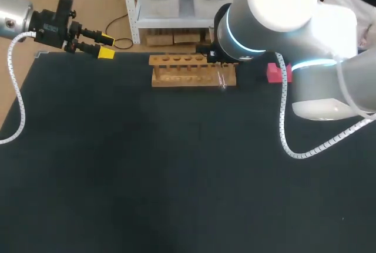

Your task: Grasp the test tube, adjust it, and insert it.

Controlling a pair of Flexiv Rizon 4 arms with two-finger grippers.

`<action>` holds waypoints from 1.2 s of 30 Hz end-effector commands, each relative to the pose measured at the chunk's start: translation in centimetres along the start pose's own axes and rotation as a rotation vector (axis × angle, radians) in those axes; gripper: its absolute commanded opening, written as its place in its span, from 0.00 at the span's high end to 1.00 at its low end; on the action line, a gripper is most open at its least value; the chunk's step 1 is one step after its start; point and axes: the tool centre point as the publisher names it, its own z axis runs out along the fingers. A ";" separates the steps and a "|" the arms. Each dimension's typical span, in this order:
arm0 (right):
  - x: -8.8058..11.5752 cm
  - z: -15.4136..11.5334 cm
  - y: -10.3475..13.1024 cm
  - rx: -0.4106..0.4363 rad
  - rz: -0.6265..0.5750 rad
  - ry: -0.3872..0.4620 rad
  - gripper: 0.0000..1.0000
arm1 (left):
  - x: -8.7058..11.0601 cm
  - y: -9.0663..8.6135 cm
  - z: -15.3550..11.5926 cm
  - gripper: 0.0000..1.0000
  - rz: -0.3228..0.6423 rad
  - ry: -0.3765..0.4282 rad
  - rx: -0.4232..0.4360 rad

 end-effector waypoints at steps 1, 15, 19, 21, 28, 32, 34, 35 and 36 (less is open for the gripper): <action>0.2 0.0 -0.1 0.000 0.002 -0.008 1.00 | 0.0 0.1 0.0 0.00 0.001 0.000 0.002; 0.0 4.8 -0.4 0.049 0.065 0.025 1.00 | 0.0 0.1 0.0 0.00 0.001 0.000 0.002; -0.2 5.9 -0.4 0.058 0.066 0.027 1.00 | 0.0 0.1 0.0 0.00 0.001 0.000 0.002; -0.1 6.5 -0.4 0.054 0.069 0.030 1.00 | 0.0 0.1 0.0 0.00 0.001 0.000 0.002; 0.0 8.0 -0.1 0.035 0.074 0.052 1.00 | 0.0 0.1 0.0 0.00 0.001 0.000 0.002; 0.2 8.4 -0.1 0.033 0.078 0.060 1.00 | 0.0 0.1 0.0 0.00 0.001 0.000 0.002; 0.2 8.5 -0.1 0.032 0.081 0.065 1.00 | 0.0 0.1 0.0 0.00 0.001 0.000 0.002; 0.2 8.6 -0.1 0.031 0.082 0.067 1.00 | 0.0 0.1 0.0 0.00 0.001 0.000 0.002; 0.2 8.7 -0.1 0.031 0.084 0.069 1.00 | 0.0 0.1 0.0 0.00 0.001 0.000 0.002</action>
